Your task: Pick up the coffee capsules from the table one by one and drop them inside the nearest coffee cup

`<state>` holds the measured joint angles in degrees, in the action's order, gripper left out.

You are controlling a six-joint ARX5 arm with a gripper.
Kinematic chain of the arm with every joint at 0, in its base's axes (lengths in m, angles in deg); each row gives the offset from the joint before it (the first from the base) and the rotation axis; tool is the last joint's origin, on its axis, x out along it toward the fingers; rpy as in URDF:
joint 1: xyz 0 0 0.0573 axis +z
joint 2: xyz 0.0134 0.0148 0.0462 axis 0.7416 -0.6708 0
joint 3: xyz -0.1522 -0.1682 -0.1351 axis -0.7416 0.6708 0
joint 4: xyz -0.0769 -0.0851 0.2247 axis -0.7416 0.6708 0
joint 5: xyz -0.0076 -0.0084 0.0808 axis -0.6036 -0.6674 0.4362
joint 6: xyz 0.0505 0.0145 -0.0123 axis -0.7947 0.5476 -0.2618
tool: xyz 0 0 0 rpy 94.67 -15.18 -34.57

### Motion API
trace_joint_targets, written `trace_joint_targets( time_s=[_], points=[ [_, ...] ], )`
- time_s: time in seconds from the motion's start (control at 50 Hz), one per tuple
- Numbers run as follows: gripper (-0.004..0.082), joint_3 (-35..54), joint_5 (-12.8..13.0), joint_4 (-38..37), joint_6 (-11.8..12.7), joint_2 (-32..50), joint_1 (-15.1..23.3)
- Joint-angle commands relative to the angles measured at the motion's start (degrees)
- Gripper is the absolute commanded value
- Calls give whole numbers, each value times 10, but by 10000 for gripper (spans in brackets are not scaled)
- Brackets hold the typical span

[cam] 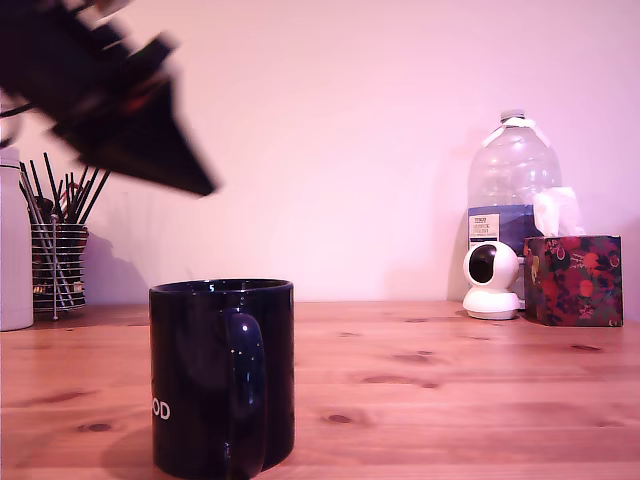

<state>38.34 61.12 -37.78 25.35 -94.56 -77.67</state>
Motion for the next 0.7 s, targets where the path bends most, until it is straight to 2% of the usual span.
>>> trace_joint_targets(
  time_s=[0.0, 0.18, 0.28, 0.42, 0.44, 0.54, 0.68],
  points=[
    [-12, 32, -3, -21, 3, 21, 22],
    [-11, 85, -3, -58, 28, 78, 106],
    [-11, 117, -5, -78, 32, 116, 153],
    [-11, 155, -26, -83, 36, 168, 216],
    [-11, 160, -30, -83, 46, 176, 223],
    [-11, 178, -44, -78, 63, 220, 248],
    [-11, 186, -45, -40, 70, 289, 257]
  ],
)
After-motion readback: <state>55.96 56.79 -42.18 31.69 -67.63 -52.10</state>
